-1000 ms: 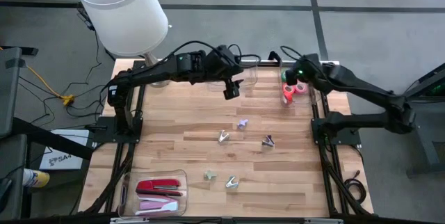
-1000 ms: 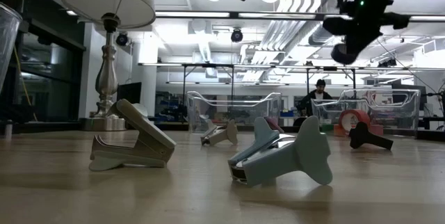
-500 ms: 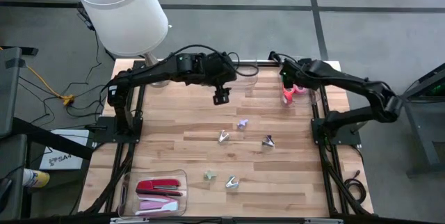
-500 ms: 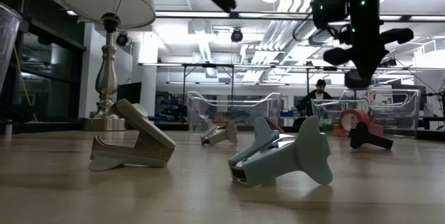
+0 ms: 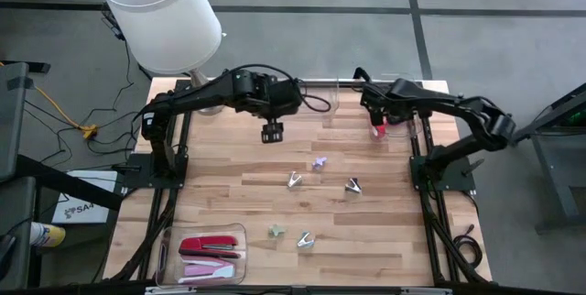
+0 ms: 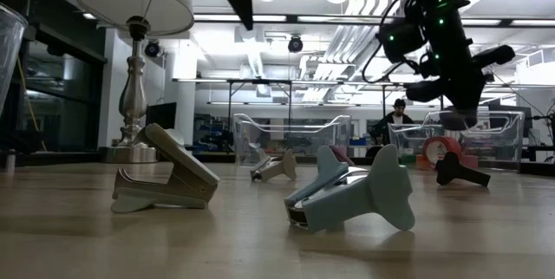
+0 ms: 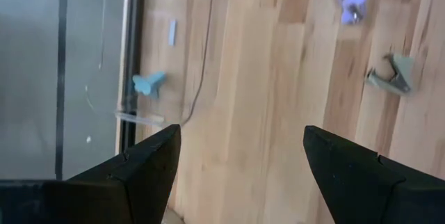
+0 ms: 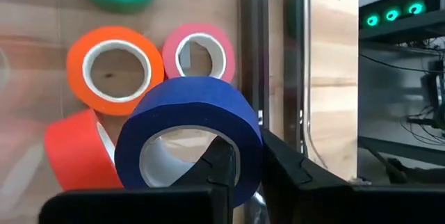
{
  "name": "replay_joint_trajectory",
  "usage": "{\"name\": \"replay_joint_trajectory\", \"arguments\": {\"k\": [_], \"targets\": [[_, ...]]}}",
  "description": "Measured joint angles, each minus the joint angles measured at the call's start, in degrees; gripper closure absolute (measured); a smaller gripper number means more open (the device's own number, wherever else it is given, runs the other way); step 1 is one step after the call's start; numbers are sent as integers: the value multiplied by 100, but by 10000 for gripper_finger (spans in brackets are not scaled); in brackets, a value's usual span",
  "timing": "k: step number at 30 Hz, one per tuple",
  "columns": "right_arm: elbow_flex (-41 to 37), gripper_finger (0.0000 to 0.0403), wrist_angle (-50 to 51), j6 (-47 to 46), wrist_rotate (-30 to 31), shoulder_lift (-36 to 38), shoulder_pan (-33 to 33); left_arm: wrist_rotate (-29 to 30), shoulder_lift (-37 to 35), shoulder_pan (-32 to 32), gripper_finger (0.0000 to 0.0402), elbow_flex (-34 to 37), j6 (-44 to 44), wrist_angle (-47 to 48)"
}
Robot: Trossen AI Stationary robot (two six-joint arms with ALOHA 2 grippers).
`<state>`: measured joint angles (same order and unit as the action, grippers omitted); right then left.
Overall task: Pick and place Stapler, Stapler remover, tape
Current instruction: Put the purple tape into the top right transparent bin, then put the black staple remover into the top left transparent bin
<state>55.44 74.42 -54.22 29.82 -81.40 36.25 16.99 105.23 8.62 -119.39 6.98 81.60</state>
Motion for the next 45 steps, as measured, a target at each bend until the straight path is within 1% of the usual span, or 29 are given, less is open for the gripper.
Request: {"name": "replay_joint_trajectory", "arguments": {"k": [4,11,15,24,28,32,35,38,41,45], "targets": [[0,353,27,-36,-194,-147,0,0,2,0,103,0,-20,219],[-2,304,254,20,-454,-227,-2,0,2,0,103,0,-106,610],[-2,276,403,40,-485,-161,-2,-2,-44,0,103,0,-119,716],[-2,216,465,170,-636,-134,-65,7,-493,1,103,0,-129,732],[-2,195,372,168,-620,120,-344,4,-761,0,103,0,-209,732],[-2,181,119,121,-616,638,-630,9,-1062,0,103,94,-234,730],[-2,176,-151,55,-619,1095,-845,11,-1357,0,103,403,-266,640],[-2,174,-627,164,-640,1529,-1092,2,-1688,0,103,890,-328,330],[-2,175,-1225,394,-650,1876,-1384,-80,-2060,0,103,1563,-406,-127],[-2,175,-1908,660,-651,2155,-1773,-365,-2614,0,103,2628,-529,-877]]}}
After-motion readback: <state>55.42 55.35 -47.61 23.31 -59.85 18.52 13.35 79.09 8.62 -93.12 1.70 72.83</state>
